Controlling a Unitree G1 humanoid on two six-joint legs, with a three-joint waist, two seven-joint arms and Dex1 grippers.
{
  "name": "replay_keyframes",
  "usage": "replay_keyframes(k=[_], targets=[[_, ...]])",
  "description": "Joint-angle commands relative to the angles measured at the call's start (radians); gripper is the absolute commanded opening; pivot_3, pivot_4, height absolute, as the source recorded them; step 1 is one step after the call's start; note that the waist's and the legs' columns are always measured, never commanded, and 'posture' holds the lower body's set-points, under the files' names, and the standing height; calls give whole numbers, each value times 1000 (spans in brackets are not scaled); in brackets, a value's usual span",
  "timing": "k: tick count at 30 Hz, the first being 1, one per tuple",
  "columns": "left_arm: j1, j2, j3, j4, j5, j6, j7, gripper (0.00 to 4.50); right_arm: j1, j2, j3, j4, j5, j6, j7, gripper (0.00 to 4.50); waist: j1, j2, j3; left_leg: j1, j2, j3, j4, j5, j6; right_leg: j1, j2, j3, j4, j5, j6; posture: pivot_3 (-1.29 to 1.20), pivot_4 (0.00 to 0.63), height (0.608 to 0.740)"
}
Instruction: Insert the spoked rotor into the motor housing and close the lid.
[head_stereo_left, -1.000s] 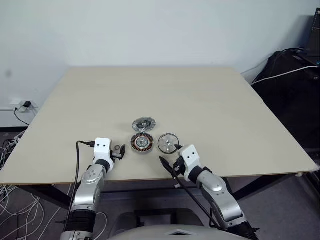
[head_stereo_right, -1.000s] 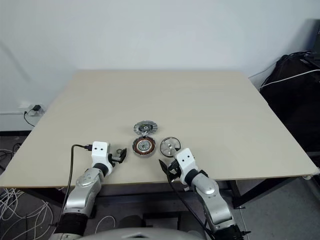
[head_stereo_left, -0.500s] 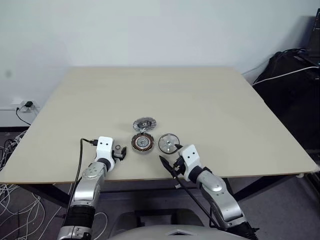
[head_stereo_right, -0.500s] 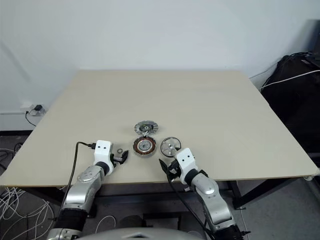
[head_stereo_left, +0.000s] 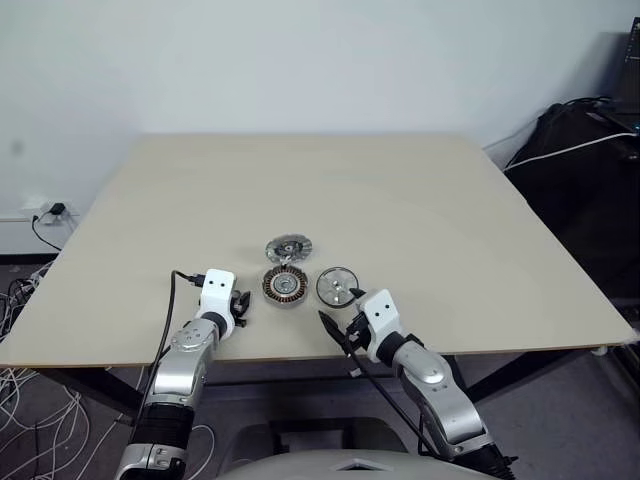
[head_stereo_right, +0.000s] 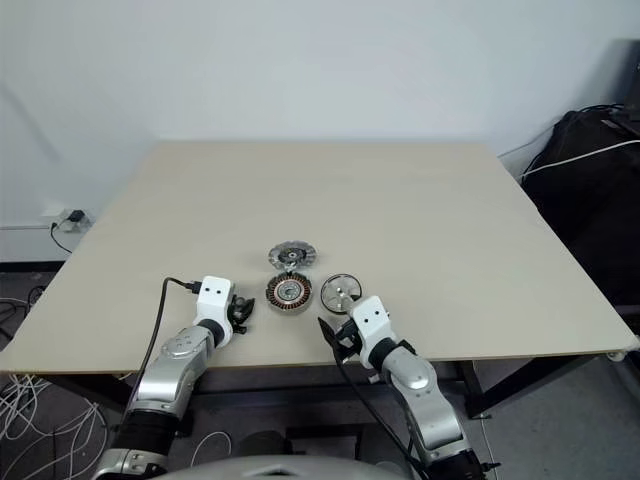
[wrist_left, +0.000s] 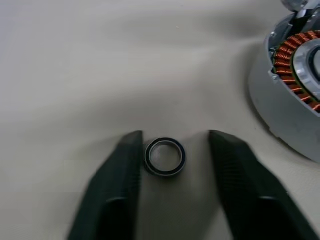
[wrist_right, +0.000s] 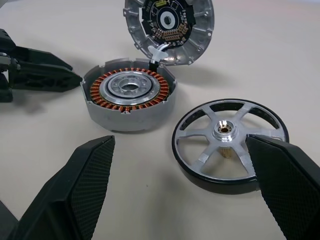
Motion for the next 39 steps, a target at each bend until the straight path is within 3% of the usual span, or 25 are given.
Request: replay_keyframes(k=[1,2,23,29,39], targets=[[-8,8,0,-4,7,9,0,941,-7,5,-10,-37,0,-17,-7,4500,0,0,0,0,0,0,0,0,0,0,0,0,0,0,0,0,0,740],[-7,8,0,-5,7,11,0,688,-7,5,-10,-37,1,-17,-7,4500,0,0,0,0,0,0,0,0,0,0,0,0,0,0,0,0,0,740],[127,14,42,-239,0,-73,22,690,-1,2,-10,-37,3,-11,-11,4500,2,-1,0,-1,2,0,0,0,0,-3,-1,0,0,0,0,0,0,740],[117,14,-11,-287,-12,-114,-49,690,-8,3,-5,-31,3,-9,-4,4500,2,-1,0,-2,1,0,0,0,0,-3,-1,1,0,0,-1,0,0,740],[16,-2,-143,-186,21,-121,-133,690,-6,8,-9,-29,4,-12,-9,4500,2,-1,0,-2,-1,1,0,0,1,-2,0,0,0,0,0,0,0,740]])
